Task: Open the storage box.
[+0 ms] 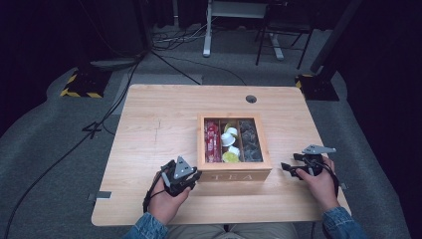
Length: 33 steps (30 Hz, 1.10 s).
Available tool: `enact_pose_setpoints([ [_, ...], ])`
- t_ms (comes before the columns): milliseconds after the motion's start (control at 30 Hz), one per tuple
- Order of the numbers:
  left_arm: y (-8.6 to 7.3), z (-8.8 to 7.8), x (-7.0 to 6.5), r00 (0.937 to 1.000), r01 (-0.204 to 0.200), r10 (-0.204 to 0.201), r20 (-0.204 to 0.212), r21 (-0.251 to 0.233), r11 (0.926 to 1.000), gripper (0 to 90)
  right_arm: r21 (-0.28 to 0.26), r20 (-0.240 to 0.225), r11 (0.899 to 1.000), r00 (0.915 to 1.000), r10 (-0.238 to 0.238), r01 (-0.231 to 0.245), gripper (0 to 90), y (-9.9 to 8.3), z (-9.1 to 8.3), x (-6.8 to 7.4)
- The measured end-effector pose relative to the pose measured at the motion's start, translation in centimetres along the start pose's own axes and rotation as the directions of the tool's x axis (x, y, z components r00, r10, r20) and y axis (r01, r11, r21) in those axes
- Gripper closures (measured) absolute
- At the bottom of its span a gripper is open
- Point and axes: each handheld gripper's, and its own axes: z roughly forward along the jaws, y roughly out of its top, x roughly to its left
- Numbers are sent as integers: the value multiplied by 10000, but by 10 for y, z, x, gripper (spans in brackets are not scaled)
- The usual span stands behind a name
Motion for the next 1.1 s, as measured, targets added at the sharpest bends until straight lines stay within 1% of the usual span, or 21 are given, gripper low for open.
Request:
enact_pose_setpoints([
  [100,1,0,0,10000,-7,7,23,13,10000,753,33,-124,9980,9980,-628,628,260,11,-18,10],
  [133,1,-1,0,10000,31,-31,24,-8,10000,753,-23,-521,9963,9949,-862,862,259,19,-29,17],
  [167,1,-1,0,10000,51,-50,23,-28,10000,753,-23,-521,9963,9949,-862,862,259,19,-29,17],
  [200,1,-1,0,10000,63,-63,38,-57,10000,753,-77,-658,9955,9933,-947,944,254,22,-32,21],
  [267,1,-1,0,10000,13,-13,4,-53,10000,752,-235,-1034,9904,9851,-1377,1360,226,30,-41,33],
  [333,1,-1,0,10000,14,-14,10,-43,10000,752,-436,-1611,9847,9715,-1738,1689,217,37,-44,48],
  [367,1,-1,1,10000,-16,15,-30,-42,10000,752,-434,-1612,9808,9675,-1946,1901,218,39,-44,54],
  [400,1,-1,1,10000,-7,7,-6,-40,10000,752,-434,-1612,9808,9675,-1946,1901,218,39,-44,54],
  [433,2,-2,1,10000,-10,10,-5,-49,10000,751,-446,-1628,9770,9633,-2132,2087,223,40,-42,59],
  [467,2,-2,1,10000,-11,11,-2,-49,10000,751,-480,-1722,9714,9560,-2374,2326,238,42,-40,66],
  [500,2,-2,1,10000,-6,6,0,-43,10000,751,-514,-1720,9679,9525,-2514,2462,244,43,-39,70],
  [567,2,-2,0,10000,21,-21,15,-42,10000,751,-561,-1670,9633,9488,-2681,2624,252,44,-35,75],
  [633,2,-2,1,10000,26,-26,17,-38,10000,751,-675,-1587,9597,9467,-2804,2729,254,44,-30,79],
  [733,2,-2,1,10000,36,-36,53,-41,10000,751,-697,-1280,9570,9489,-2885,2816,274,44,-23,84],
  [767,2,-2,1,10000,43,-43,57,-46,10000,751,-715,-1315,9565,9480,-2900,2827,282,44,-21,85],
  [833,2,-2,1,10000,26,-26,49,-46,10000,751,-827,-1401,9595,9501,-2789,2694,293,44,-20,87],
  [933,2,-2,1,10000,12,-12,52,-98,10000,751,-878,-1397,9586,9494,-2811,2709,314,45,-20,88],
  [1000,2,-2,2,10000,8,-8,70,-126,9999,747,-923,-1388,9565,9476,-2877,2769,334,45,-21,90],
  [1100,1,0,2,10000,-29,29,33,-244,9997,725,-954,-1138,9482,9430,-3127,3029,334,46,-22,93],
])
